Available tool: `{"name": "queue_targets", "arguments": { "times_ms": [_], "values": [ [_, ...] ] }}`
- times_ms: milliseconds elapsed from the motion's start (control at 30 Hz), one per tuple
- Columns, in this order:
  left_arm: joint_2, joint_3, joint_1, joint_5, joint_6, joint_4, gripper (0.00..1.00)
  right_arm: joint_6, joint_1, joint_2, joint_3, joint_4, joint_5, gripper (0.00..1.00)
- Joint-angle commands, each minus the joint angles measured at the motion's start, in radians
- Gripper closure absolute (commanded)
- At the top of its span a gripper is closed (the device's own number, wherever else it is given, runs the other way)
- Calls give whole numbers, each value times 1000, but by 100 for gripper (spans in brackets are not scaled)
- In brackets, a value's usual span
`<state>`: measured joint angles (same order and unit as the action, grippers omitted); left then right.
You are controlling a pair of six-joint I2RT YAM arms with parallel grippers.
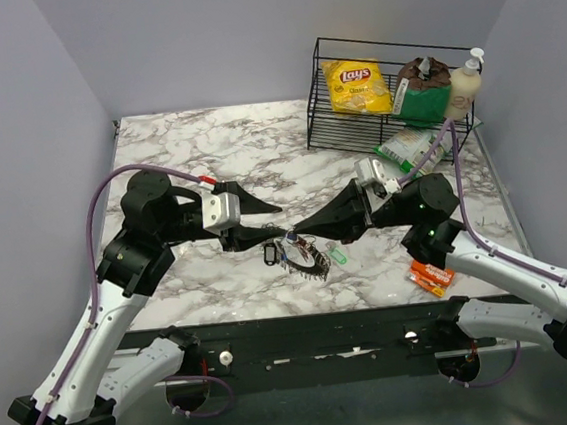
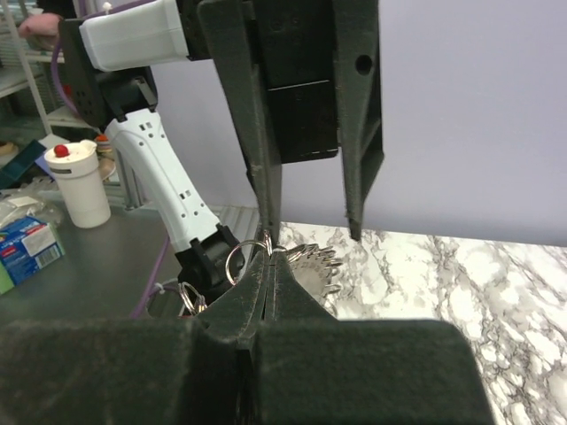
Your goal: Put the keys on the keyring
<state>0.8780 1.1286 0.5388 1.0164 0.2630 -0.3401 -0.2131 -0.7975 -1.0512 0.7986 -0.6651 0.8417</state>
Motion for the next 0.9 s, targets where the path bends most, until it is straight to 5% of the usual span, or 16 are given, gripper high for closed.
{"name": "queue_targets", "arguments": {
  "times_ms": [0, 433, 867],
  "values": [
    [-16, 10, 3, 50, 13, -43, 49, -8, 7, 6, -7, -80, -56, 99],
    [-25, -19, 3, -24, 28, -59, 50, -29, 7, -1, -10, -114, -64, 99],
    [-17, -58, 32, -16, -79, 127, 48, -37, 7, -13, -7, -123, -55, 99]
  ]
}}
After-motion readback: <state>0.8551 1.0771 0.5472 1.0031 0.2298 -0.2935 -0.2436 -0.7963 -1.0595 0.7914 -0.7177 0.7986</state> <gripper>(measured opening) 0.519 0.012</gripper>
